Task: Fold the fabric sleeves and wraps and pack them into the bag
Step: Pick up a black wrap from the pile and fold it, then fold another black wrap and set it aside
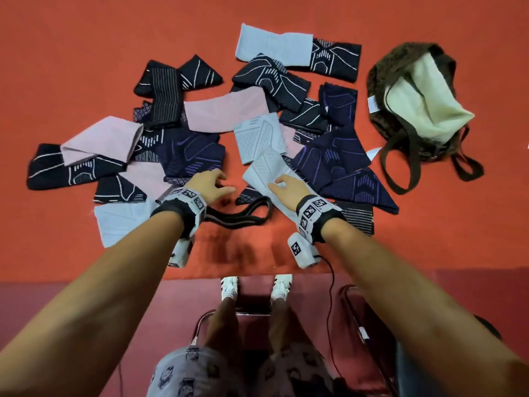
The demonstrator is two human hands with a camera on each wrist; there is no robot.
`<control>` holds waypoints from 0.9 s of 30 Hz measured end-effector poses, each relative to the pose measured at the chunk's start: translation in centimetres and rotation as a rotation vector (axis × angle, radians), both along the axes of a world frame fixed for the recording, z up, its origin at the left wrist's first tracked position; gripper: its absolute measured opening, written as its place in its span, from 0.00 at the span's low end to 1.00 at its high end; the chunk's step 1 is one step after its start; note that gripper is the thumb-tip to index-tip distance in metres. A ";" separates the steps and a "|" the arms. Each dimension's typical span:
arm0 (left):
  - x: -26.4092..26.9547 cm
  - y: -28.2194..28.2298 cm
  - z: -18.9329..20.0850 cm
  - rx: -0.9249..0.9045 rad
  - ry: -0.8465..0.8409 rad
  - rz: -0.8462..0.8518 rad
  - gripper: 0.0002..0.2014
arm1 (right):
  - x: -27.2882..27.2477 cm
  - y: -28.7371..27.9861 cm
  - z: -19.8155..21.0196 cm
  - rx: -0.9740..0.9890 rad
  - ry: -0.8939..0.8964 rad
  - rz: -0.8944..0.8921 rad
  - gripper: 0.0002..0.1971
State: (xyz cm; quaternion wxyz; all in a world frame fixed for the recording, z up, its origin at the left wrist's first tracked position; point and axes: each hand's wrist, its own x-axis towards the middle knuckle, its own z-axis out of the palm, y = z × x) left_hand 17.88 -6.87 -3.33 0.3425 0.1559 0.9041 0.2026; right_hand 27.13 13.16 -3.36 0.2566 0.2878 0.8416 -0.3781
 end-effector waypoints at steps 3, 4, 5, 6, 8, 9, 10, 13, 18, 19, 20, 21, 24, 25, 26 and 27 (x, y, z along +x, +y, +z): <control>-0.2 -3.5 -1.0 -0.022 -0.047 -0.056 0.28 | -0.4 -2.1 -1.0 0.019 -0.069 0.042 0.24; -0.2 -4.3 -1.3 -0.036 -0.039 -0.099 0.31 | -0.5 -2.5 -1.5 0.023 -0.077 0.034 0.24; -0.2 -5.0 -1.5 -0.062 -0.022 -0.152 0.32 | -0.5 -3.1 -1.7 0.025 -0.089 0.023 0.24; -0.1 -5.5 -1.7 -0.097 0.004 -0.213 0.32 | -0.6 -3.5 -2.0 0.025 -0.095 0.004 0.24; 0.0 -6.3 -2.1 -0.197 0.043 -0.331 0.32 | -0.8 -4.1 -2.4 0.027 -0.111 -0.030 0.24; 0.1 -6.7 -2.5 -0.233 0.046 -0.372 0.31 | -0.8 -4.4 -2.3 0.027 -0.117 -0.045 0.25; 0.2 -7.0 -3.0 -0.247 0.042 -0.398 0.29 | -0.9 -4.6 -2.5 0.030 -0.125 -0.056 0.25; 0.2 -7.8 -3.8 -0.228 0.037 -0.378 0.18 | -0.8 -5.1 -2.1 -0.039 -0.138 -0.137 0.19; -0.1 -7.5 -3.0 -0.177 0.106 -0.373 0.11 | -0.2 -4.9 -2.2 -0.194 -0.111 -0.253 0.06; -0.4 -7.4 -2.5 -0.175 0.131 -0.372 0.10 | -0.2 -4.7 -1.6 -0.163 -0.102 -0.235 0.10; -0.8 -7.3 -2.0 -0.165 0.150 -0.372 0.11 | -0.2 -4.5 -1.5 -0.138 -0.072 -0.234 0.12; -1.1 -7.3 -1.3 -0.156 0.167 -0.375 0.11 | -0.3 -4.2 -0.9 -0.123 -0.063 -0.256 0.13; -2.6 -7.3 0.8 -0.175 0.196 -0.398 0.15 | -1.1 -3.0 0.9 -0.153 0.047 -0.365 0.09; -3.1 -7.2 1.5 -0.182 0.188 -0.396 0.16 | -1.5 -2.5 1.9 -0.174 0.085 -0.384 0.12; -3.6 -7.1 2.0 -0.177 0.178 -0.382 0.17 | -1.9 -1.9 2.8 -0.198 0.129 -0.393 0.16; -4.0 -6.9 2.4 -0.157 0.157 -0.358 0.17 | -2.3 -1.4 3.9 -0.226 0.171 -0.408 0.16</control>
